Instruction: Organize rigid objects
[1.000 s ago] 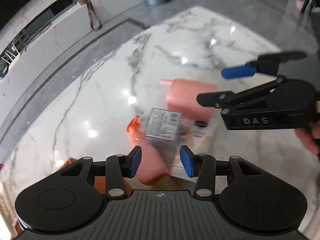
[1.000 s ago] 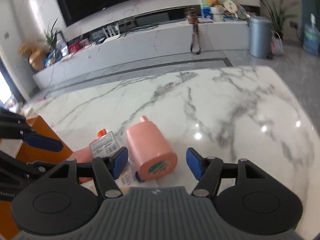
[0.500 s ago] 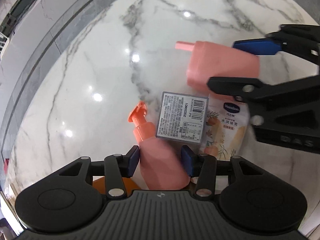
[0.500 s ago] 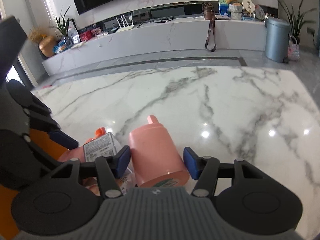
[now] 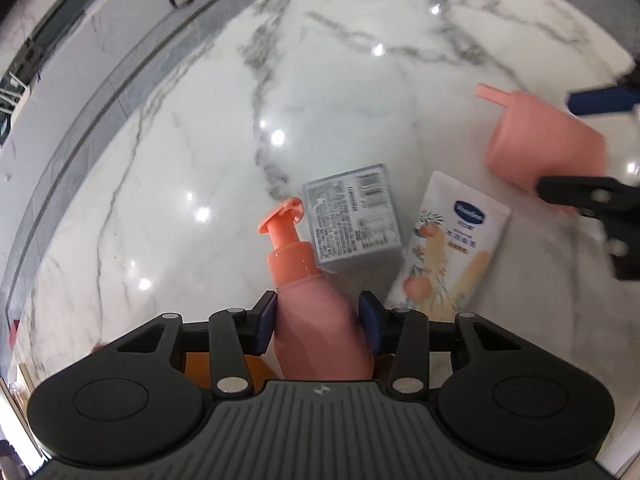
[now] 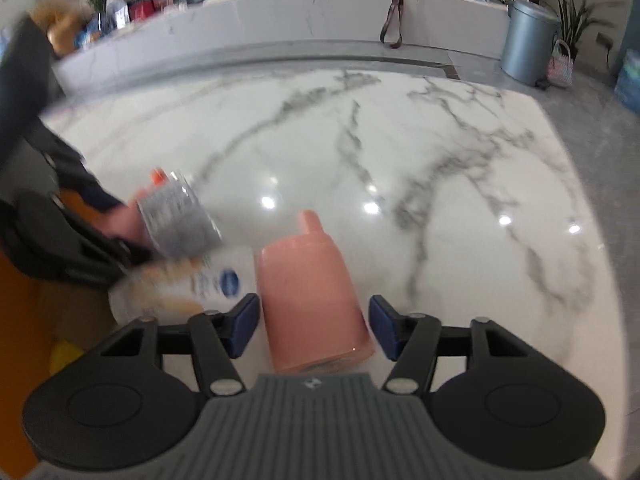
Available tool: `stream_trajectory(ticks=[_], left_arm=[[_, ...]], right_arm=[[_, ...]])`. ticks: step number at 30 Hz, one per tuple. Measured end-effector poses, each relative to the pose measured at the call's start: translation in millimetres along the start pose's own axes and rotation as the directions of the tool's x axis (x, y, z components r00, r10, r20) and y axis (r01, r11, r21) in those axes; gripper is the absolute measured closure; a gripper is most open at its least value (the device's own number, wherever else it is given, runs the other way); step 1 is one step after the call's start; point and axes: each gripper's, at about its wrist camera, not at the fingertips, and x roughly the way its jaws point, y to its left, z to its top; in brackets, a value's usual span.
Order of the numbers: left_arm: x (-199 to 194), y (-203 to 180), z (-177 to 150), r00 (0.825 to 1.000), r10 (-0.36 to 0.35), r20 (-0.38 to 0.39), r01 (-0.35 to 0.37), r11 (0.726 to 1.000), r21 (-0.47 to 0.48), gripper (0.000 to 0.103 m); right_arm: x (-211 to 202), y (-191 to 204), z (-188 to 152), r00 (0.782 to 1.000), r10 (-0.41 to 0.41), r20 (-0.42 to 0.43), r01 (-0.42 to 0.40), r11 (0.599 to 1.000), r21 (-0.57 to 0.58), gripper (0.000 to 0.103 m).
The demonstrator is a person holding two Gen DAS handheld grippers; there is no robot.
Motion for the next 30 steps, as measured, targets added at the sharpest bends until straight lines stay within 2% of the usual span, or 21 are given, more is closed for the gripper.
stream_trajectory(ticks=[3, 9, 10, 11, 12, 14, 17, 23, 26, 27, 28, 30], left_arm=[[-16, -3, -8, 0.998, 0.001, 0.061, 0.000, 1.000, -0.005, 0.054], [-41, -6, -15, 0.988, 0.012, 0.157, -0.008, 1.000, -0.028, 0.055], [-47, -7, -17, 0.985, 0.014, 0.175, -0.008, 0.999, -0.034, 0.055], [-51, -8, -18, 0.982, 0.013, 0.191, -0.005, 0.999, -0.041, 0.055], [-57, -9, -20, 0.978, 0.009, 0.209, 0.001, 0.999, -0.050, 0.056], [-64, -10, -24, 0.971, 0.001, 0.240, 0.019, 0.997, -0.081, 0.056], [-77, -22, -36, 0.957, 0.005, 0.290, 0.028, 0.994, -0.107, 0.057], [-102, -48, -66, 0.921, -0.041, 0.387, 0.111, 0.981, -0.162, 0.058], [-110, -65, -82, 0.916, -0.061, 0.396, 0.138, 0.976, -0.168, 0.060], [-111, -70, -87, 0.916, -0.077, 0.393, 0.157, 0.972, -0.176, 0.090], [-113, -73, -92, 0.915, -0.100, 0.391, 0.179, 0.969, -0.170, 0.100], [-117, -78, -102, 0.912, -0.115, 0.393, 0.199, 0.963, -0.180, 0.102]], right_arm=[[1, 7, 1, 0.998, -0.037, 0.044, 0.039, 0.998, -0.052, 0.028], [17, 10, 9, 0.992, -0.067, 0.105, 0.077, 0.992, -0.096, 0.029], [19, 8, 10, 0.993, -0.066, 0.096, 0.074, 0.994, -0.084, 0.030], [20, 5, 10, 0.995, -0.055, 0.087, 0.060, 0.996, -0.060, 0.036], [20, 2, 10, 0.996, -0.031, 0.082, 0.033, 0.999, -0.035, 0.046], [17, -6, 7, 0.997, 0.006, 0.073, -0.008, 1.000, 0.025, 0.047], [4, -9, 0, 0.996, 0.005, 0.092, -0.011, 0.998, 0.064, 0.047], [-43, -7, -23, 0.979, 0.017, 0.203, -0.042, 0.992, 0.121, 0.048], [-62, -2, -40, 0.974, 0.035, 0.222, -0.067, 0.988, 0.137, 0.049], [-68, 1, -45, 0.974, 0.040, 0.223, -0.072, 0.988, 0.139, 0.049], [-73, 4, -50, 0.973, 0.045, 0.224, -0.077, 0.988, 0.137, 0.049], [-85, 11, -60, 0.973, 0.055, 0.223, -0.085, 0.988, 0.130, 0.049]])
